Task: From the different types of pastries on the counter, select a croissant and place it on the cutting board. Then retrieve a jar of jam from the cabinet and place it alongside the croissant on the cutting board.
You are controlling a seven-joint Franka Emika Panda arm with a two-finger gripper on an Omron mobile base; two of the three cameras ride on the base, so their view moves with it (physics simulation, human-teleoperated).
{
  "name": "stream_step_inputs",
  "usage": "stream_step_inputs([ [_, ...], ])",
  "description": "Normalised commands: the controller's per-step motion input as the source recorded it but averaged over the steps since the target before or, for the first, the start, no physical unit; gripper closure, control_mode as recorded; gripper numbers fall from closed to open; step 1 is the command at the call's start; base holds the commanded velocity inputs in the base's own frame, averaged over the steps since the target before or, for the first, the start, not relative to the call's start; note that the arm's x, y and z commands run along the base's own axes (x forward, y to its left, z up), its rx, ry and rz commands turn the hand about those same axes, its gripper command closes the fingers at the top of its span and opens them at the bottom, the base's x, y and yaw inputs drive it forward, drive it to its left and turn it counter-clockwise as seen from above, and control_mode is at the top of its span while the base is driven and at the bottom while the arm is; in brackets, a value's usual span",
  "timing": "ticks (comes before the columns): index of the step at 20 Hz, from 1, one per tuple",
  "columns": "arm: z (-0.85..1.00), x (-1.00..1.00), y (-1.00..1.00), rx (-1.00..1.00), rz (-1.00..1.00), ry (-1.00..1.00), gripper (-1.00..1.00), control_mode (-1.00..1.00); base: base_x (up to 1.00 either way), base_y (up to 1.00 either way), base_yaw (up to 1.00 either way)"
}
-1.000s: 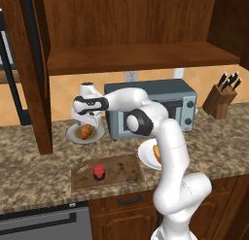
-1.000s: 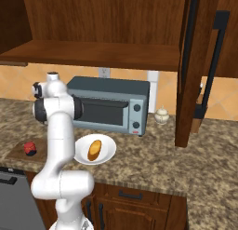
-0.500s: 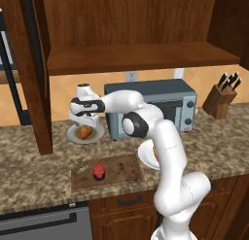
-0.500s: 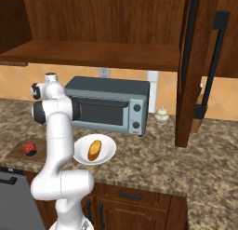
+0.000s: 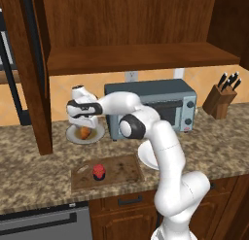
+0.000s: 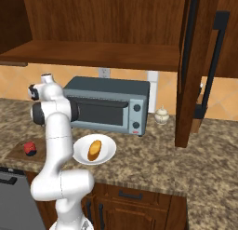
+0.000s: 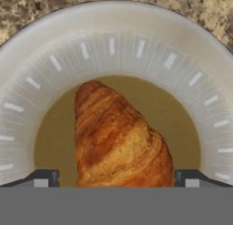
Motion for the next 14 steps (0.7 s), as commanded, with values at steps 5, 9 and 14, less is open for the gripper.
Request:
stream_step_inputs([
  [5,-0.39,-0.23,0.00,-0.04,0.00,0.02,1.00,-1.00,0.00,0.00,0.00],
  [9,0.90,0.03,0.04,0.00,0.00,0.10,1.00,-1.00,0.00,0.00,0.00],
  [14,0.81,-0.02,0.04,0.00,0.00,0.14,1.00,-1.00,0.00,0.00,0.00],
])
